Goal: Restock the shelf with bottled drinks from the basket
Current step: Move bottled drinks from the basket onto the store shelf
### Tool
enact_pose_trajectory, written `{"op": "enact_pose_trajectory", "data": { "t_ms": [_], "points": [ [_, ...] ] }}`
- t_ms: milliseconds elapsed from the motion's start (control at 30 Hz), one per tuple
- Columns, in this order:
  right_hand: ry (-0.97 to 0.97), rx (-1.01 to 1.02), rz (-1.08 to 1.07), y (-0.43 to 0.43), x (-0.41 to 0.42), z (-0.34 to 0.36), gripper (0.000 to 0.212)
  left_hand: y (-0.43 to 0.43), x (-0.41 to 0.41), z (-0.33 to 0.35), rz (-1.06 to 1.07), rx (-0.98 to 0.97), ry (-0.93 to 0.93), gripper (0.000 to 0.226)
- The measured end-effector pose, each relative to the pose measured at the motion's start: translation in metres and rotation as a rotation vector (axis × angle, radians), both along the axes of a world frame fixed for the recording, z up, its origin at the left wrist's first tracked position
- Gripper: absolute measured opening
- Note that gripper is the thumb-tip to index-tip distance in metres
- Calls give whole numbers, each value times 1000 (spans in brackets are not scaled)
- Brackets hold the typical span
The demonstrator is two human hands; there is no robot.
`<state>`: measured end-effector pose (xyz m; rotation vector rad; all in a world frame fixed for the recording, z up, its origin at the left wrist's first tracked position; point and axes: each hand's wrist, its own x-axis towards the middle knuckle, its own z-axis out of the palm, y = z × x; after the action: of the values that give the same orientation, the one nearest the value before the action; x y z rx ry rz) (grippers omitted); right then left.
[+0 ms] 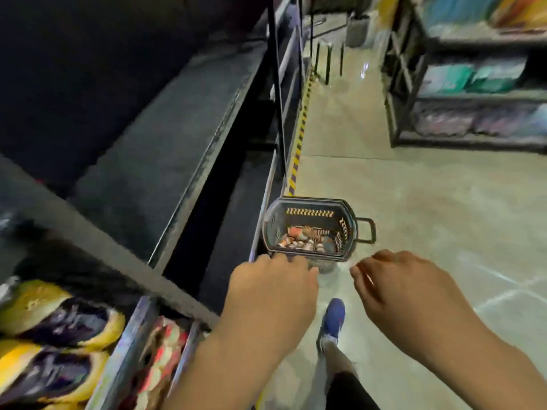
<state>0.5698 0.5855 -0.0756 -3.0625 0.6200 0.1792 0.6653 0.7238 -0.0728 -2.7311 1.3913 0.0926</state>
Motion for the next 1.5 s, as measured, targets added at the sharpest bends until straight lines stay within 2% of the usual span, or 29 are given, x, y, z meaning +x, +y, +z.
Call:
{"op": "enact_pose_trajectory", "data": {
  "t_ms": [33, 100, 200, 267, 367, 567, 667, 767, 833, 933, 1133, 1300, 1400, 1500],
  "points": [
    [17, 21, -22, -20, 20, -11, 44, -26, 20, -10, -13, 1, 31, 34],
    [18, 67, -67, -63, 62, -37, 42, -75, 68, -28, -12, 52, 88, 26],
    [79, 116, -121, -126, 131, -62, 23, -143, 141, -63, 69, 36, 151, 36],
    [94, 132, -119, -172, 179, -74, 19, -192, 188, -83, 140, 87, 211, 37],
    [140, 187, -34, -228, 242, -95, 29, -249, 252, -113, 130, 171, 219, 29],
    [234, 256, -51, -294, 335, -185, 21, -317, 362, -219, 145, 282, 348, 25],
    [219, 309, -84, -311, 374, -262, 20, -337, 403, -307, 126, 368, 364, 26],
    [211, 393, -141, -327, 406, -363, 20, -353, 430, -414, 149, 470, 478, 31],
    [253, 436, -239, -337, 423, -440, 27, -362, 444, -487, 168, 513, 570, 36],
    [344, 477, -350, -351, 439, -556, 32, -373, 461, -600, 233, 521, 653, 44],
    [447, 575, -515, -363, 451, -759, 38, -390, 473, -803, 500, 432, 831, 39],
    [478, 678, -664, -361, 455, -896, 53, -392, 473, -928, 750, 370, 853, 61],
    [530, 691, -700, -355, 448, -954, 60, -392, 469, -974, 917, 322, 894, 53],
    [443, 828, -870, -355, 441, -992, 67, -396, 467, -1004, 981, 308, 809, 54]
  ]
}}
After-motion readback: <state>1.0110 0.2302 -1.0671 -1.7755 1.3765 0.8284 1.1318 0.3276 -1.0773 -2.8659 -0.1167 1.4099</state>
